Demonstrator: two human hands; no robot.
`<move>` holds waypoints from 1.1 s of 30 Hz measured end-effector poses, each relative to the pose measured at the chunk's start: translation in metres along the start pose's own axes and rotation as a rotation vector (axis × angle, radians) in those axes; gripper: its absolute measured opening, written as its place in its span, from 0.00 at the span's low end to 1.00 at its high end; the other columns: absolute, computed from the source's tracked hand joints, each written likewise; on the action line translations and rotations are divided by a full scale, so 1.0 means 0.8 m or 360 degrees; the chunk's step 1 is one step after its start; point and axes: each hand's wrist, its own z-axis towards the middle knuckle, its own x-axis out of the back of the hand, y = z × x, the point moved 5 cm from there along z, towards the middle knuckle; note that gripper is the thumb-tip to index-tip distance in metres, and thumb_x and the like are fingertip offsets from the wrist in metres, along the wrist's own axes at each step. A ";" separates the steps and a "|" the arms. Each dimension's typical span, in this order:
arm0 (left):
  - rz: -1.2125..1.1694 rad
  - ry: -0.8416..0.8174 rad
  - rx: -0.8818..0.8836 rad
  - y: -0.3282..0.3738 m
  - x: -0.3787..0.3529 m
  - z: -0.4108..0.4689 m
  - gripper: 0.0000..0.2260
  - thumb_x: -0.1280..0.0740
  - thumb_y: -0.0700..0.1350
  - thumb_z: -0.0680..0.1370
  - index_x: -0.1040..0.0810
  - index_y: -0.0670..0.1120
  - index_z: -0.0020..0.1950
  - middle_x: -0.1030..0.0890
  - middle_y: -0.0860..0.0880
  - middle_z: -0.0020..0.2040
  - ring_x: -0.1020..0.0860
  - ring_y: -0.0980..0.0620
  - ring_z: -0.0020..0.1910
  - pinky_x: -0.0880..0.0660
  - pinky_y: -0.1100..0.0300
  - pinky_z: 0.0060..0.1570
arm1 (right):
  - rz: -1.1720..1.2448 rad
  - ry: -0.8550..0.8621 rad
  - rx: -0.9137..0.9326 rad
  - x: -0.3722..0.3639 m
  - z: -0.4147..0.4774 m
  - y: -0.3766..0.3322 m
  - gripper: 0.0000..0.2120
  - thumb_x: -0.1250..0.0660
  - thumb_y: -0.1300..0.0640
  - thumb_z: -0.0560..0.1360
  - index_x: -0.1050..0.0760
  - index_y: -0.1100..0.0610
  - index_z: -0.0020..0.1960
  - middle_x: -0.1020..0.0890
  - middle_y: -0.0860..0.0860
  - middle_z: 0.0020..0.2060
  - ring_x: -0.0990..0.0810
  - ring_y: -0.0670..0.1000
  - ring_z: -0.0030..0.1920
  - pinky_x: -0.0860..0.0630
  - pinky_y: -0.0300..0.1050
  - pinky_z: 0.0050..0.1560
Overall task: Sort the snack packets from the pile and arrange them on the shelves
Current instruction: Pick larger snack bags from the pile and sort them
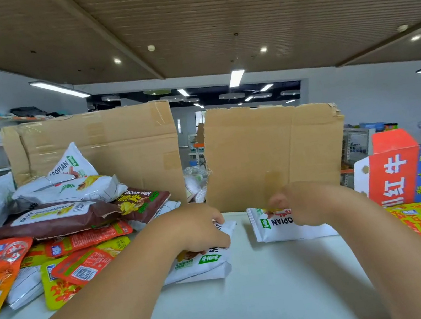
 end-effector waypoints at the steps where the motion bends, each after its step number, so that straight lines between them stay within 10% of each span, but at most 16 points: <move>1: 0.0000 -0.0008 -0.0008 0.001 0.000 0.001 0.27 0.31 0.59 0.75 0.28 0.58 0.74 0.27 0.55 0.71 0.25 0.57 0.48 0.29 0.62 0.45 | 0.0001 -0.0008 0.0023 -0.001 0.000 0.000 0.33 0.45 0.70 0.73 0.27 0.43 0.70 0.22 0.46 0.64 0.24 0.52 0.58 0.27 0.41 0.48; 7: -0.0016 -0.0005 -0.0053 -0.001 -0.004 0.008 0.26 0.31 0.57 0.75 0.28 0.59 0.74 0.26 0.56 0.69 0.24 0.54 0.53 0.27 0.59 0.53 | 0.0881 0.0028 0.0300 0.003 -0.008 -0.018 0.17 0.39 0.66 0.66 0.17 0.49 0.32 0.14 0.56 0.43 0.23 0.51 0.41 0.27 0.48 0.45; 10: -0.0007 -0.0025 -0.0065 0.003 -0.008 0.009 0.23 0.33 0.55 0.77 0.27 0.59 0.72 0.26 0.55 0.68 0.25 0.52 0.60 0.26 0.58 0.58 | 0.0681 0.0121 0.0255 0.005 -0.007 -0.017 0.10 0.32 0.61 0.72 0.16 0.47 0.41 0.15 0.51 0.41 0.22 0.49 0.39 0.28 0.42 0.41; 14: 0.0078 -0.0106 -0.0070 0.004 -0.017 0.016 0.07 0.39 0.52 0.79 0.28 0.50 0.48 0.24 0.49 0.47 0.27 0.49 0.43 0.32 0.56 0.42 | 0.0438 -0.0197 0.0107 -0.007 -0.012 -0.017 0.12 0.29 0.46 0.75 0.20 0.42 0.59 0.21 0.42 0.56 0.18 0.50 0.53 0.17 0.46 0.50; 20: 0.0331 -0.0321 0.0030 0.012 -0.037 0.022 0.29 0.46 0.60 0.80 0.43 0.54 0.81 0.35 0.50 0.78 0.33 0.45 0.73 0.34 0.47 0.69 | -0.0097 -0.0254 0.0081 -0.030 -0.008 -0.056 0.06 0.40 0.45 0.79 0.29 0.46 0.54 0.23 0.46 0.46 0.23 0.53 0.49 0.28 0.48 0.48; 23: 0.0339 -0.0309 0.0039 0.014 -0.042 0.022 0.32 0.47 0.61 0.81 0.51 0.54 0.83 0.44 0.50 0.82 0.41 0.44 0.79 0.38 0.45 0.72 | -0.0150 -0.0300 0.0001 -0.041 -0.014 -0.073 0.12 0.47 0.43 0.82 0.33 0.50 0.57 0.24 0.48 0.50 0.24 0.53 0.47 0.34 0.45 0.41; 28: 0.0310 -0.0153 0.0056 0.015 -0.047 0.002 0.34 0.46 0.63 0.82 0.55 0.53 0.84 0.52 0.48 0.84 0.52 0.45 0.82 0.47 0.45 0.77 | -0.0131 -0.0055 0.0015 -0.055 -0.029 -0.080 0.20 0.47 0.47 0.82 0.32 0.54 0.70 0.30 0.54 0.68 0.29 0.58 0.65 0.32 0.52 0.58; 33: 0.0306 -0.0006 0.0130 0.025 -0.047 -0.016 0.30 0.44 0.61 0.80 0.44 0.53 0.80 0.41 0.45 0.80 0.41 0.41 0.77 0.37 0.48 0.69 | -0.0097 0.0104 0.0019 -0.063 -0.056 -0.088 0.20 0.43 0.47 0.80 0.35 0.53 0.69 0.29 0.54 0.63 0.27 0.58 0.63 0.34 0.51 0.53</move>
